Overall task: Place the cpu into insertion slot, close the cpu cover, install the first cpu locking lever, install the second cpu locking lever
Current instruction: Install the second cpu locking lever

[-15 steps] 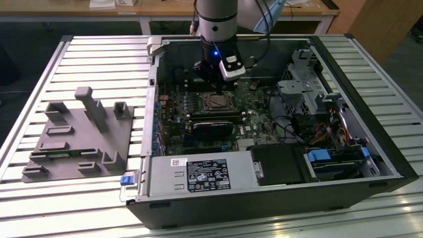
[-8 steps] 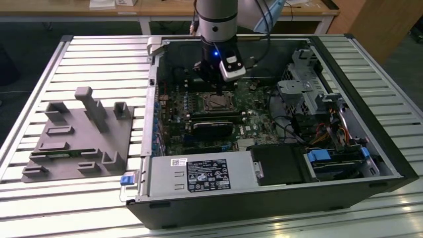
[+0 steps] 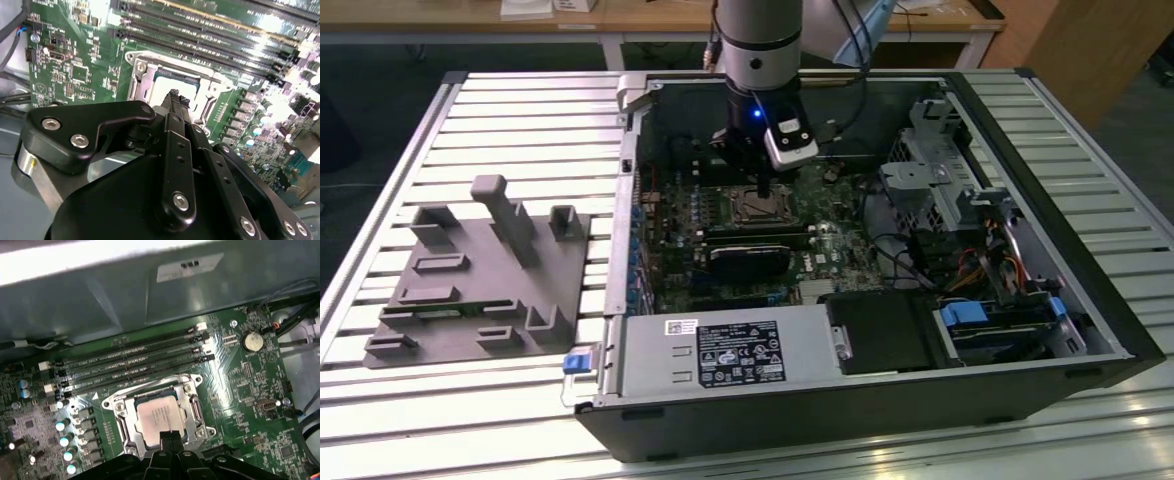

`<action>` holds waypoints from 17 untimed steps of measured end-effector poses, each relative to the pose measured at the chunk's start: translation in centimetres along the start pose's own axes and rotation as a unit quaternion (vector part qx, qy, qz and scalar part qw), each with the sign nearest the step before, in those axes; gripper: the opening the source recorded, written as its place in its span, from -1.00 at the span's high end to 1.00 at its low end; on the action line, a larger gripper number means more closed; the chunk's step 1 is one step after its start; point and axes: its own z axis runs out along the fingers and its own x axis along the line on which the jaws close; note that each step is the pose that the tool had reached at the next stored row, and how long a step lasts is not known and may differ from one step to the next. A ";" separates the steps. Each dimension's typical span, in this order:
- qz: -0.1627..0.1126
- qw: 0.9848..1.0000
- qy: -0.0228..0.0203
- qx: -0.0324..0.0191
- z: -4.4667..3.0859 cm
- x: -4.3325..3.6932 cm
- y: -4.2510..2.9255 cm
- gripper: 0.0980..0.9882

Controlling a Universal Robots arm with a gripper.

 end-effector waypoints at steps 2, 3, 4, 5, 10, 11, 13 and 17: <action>0.000 1.000 0.000 0.000 0.00 -0.13 -0.30 0.98; 0.000 1.000 0.000 0.000 0.01 -0.23 -0.43 0.98; 0.000 1.000 0.000 0.000 0.01 -0.32 -0.56 0.98; 0.000 1.000 0.001 0.000 0.01 -0.41 -0.68 0.98; 0.000 1.000 0.001 0.000 0.02 -0.84 -1.31 0.98; 0.000 1.000 0.001 0.000 0.03 -0.94 -1.45 0.98; 0.000 1.000 0.002 0.001 0.03 -1.13 -1.70 0.98; 0.000 1.000 0.003 0.001 0.04 -1.51 -2.22 0.98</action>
